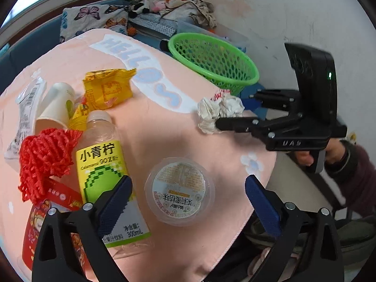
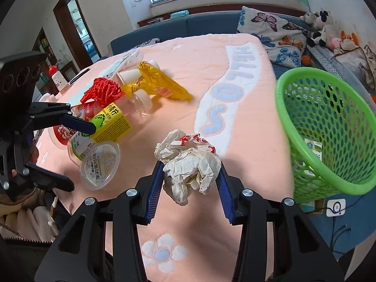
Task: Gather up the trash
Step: 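Carry the crumpled paper toward the basket while the left tool grasps the yogurt cup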
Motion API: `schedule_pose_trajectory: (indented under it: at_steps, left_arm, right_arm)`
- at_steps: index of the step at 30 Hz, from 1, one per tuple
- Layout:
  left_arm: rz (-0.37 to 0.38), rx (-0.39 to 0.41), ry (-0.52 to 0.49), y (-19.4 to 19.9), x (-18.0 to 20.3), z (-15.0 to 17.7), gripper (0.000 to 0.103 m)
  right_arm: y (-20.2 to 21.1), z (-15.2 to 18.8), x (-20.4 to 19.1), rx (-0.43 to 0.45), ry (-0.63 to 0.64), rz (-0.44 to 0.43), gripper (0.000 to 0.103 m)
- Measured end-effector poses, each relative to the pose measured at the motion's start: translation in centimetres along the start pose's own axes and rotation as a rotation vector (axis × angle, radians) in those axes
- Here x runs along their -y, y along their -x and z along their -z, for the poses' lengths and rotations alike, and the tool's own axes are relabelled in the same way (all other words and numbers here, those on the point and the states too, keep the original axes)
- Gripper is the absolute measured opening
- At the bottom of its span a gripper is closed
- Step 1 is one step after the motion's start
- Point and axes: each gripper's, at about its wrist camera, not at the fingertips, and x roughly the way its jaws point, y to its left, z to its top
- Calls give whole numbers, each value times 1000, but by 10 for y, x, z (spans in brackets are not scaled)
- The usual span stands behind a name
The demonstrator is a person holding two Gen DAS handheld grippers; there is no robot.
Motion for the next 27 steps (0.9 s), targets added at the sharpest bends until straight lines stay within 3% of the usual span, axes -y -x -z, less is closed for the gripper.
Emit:
schedule_pose_trajectory:
  at_steps: [6, 20, 27]
  left_arm:
    - [-28, -38, -78, -11, 12, 0, 94]
    - [-103, -74, -140, -26, 18, 0, 93]
    - [-120, -103, -136, -34, 15, 2, 68]
  right_arm:
    - [3, 1, 1, 5, -1, 6, 45]
    - [11, 1, 9, 23, -14, 27, 45]
    - [15, 2, 12, 33, -27, 35, 45]
